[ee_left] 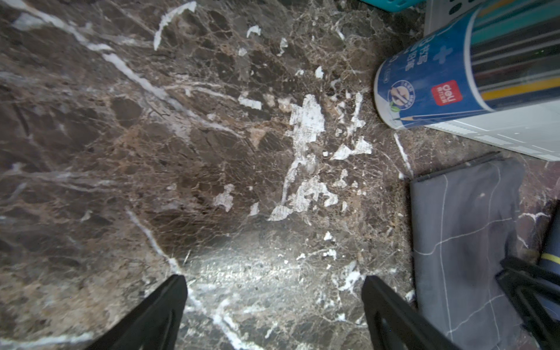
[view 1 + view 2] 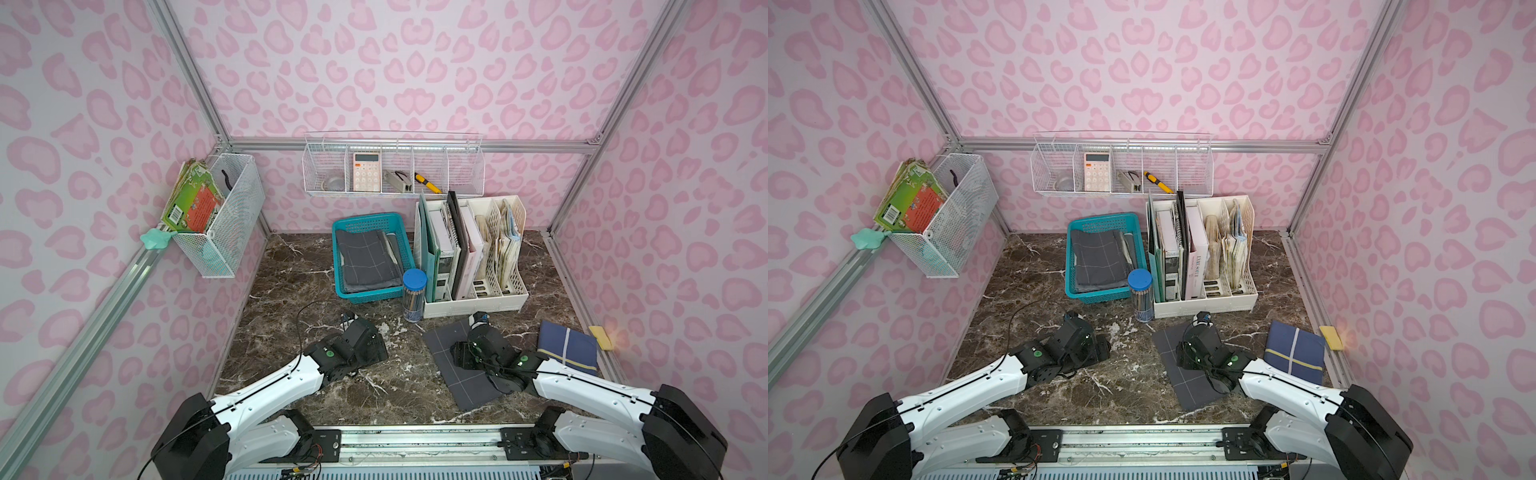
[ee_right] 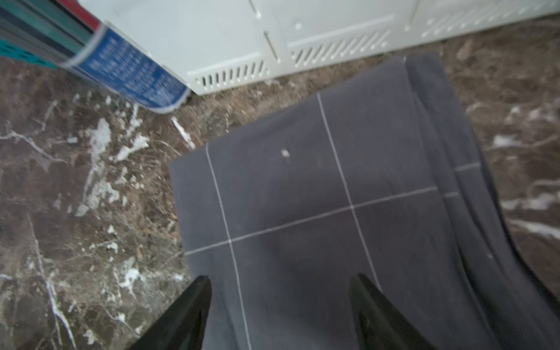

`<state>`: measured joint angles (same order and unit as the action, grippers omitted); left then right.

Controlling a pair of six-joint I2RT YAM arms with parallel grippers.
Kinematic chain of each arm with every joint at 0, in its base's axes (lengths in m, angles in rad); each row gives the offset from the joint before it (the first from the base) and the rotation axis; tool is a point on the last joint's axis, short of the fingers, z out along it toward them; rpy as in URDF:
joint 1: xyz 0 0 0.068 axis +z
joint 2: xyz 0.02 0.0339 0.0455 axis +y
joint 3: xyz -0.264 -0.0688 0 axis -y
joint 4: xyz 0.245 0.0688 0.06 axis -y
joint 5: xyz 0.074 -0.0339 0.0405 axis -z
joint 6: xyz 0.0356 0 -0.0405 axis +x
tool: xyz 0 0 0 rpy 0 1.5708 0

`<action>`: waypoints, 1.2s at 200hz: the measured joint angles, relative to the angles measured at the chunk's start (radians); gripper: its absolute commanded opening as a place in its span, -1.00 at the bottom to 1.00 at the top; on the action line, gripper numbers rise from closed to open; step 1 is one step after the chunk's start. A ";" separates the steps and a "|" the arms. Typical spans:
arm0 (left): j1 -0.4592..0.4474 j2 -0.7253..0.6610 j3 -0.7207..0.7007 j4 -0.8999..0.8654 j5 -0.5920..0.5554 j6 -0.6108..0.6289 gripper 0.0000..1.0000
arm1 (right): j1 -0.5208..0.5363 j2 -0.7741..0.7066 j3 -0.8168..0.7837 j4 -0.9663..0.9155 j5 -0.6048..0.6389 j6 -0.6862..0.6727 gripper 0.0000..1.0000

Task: Put the folded pillowcase in the basket
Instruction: Move the pillowcase to the center of the board.

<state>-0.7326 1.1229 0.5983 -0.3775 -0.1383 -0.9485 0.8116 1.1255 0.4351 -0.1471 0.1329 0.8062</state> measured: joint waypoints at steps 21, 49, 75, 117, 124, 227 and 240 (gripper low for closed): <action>-0.012 0.019 0.000 0.006 -0.003 -0.016 0.90 | 0.016 0.042 -0.011 -0.002 -0.048 0.000 0.51; -0.018 0.034 0.002 0.007 -0.005 -0.018 0.90 | 0.097 0.094 0.011 0.051 -0.087 0.002 0.51; -0.020 0.038 0.004 0.007 -0.005 -0.021 0.90 | 0.141 0.145 0.038 0.097 -0.152 0.003 0.51; -0.022 0.035 0.004 0.006 0.003 -0.021 0.90 | 0.190 0.174 0.108 0.121 -0.198 -0.005 0.51; -0.023 0.036 0.004 0.006 0.009 -0.021 0.90 | 0.190 0.150 0.114 0.118 -0.188 -0.008 0.50; -0.180 0.323 0.188 0.071 0.047 -0.021 0.86 | -0.080 0.071 0.063 -0.032 -0.104 -0.097 0.50; -0.185 0.354 0.193 0.090 0.056 -0.032 0.85 | -0.079 0.082 0.047 -0.031 -0.124 -0.096 0.50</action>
<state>-0.9176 1.4773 0.7910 -0.2878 -0.0822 -0.9806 0.7330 1.2076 0.4816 -0.1776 0.0090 0.7101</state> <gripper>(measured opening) 0.926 0.751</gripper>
